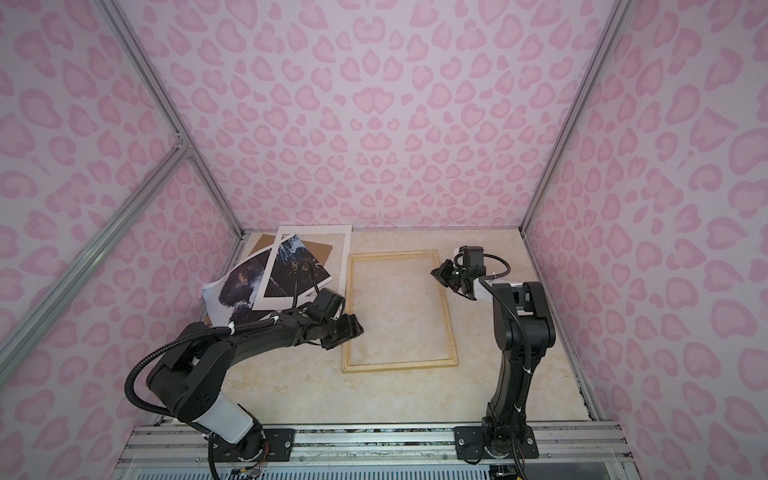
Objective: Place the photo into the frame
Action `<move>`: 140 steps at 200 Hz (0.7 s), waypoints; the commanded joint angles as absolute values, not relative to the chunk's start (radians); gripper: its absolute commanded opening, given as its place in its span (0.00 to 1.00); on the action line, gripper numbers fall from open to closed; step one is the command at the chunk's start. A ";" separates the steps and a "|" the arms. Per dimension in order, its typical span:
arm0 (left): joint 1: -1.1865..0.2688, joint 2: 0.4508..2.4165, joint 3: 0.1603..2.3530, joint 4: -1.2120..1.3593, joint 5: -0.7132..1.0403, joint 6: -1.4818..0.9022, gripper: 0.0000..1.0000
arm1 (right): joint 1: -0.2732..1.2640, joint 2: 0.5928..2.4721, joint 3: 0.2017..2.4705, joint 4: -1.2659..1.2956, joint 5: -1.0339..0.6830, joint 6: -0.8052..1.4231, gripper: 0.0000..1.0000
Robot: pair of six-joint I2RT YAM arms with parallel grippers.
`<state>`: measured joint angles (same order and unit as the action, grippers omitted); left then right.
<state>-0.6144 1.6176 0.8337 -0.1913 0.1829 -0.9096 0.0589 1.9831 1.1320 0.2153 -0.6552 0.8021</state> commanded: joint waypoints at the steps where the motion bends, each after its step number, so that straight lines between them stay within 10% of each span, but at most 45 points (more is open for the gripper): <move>1: -0.611 1.605 0.845 -0.161 0.214 -0.923 0.76 | 0.074 1.963 1.121 0.239 -0.676 0.810 0.00; 32: -0.572 1.570 0.833 -0.123 0.293 -0.956 0.79 | 0.096 1.861 1.162 0.138 -0.660 0.789 0.00; 42: -0.551 1.543 0.830 -0.117 0.311 -0.964 1.00 | 0.111 1.833 1.187 0.092 -0.648 0.777 0.00; 140: -0.337 1.168 0.874 -0.336 0.314 -0.881 0.98 | 0.330 1.651 1.439 -0.164 -0.512 0.770 0.00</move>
<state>-0.3824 1.2316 0.8669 -0.2539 0.3073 -0.9100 0.2844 1.6547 1.3777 -0.0704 -0.5636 0.7746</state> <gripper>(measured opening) 0.976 0.049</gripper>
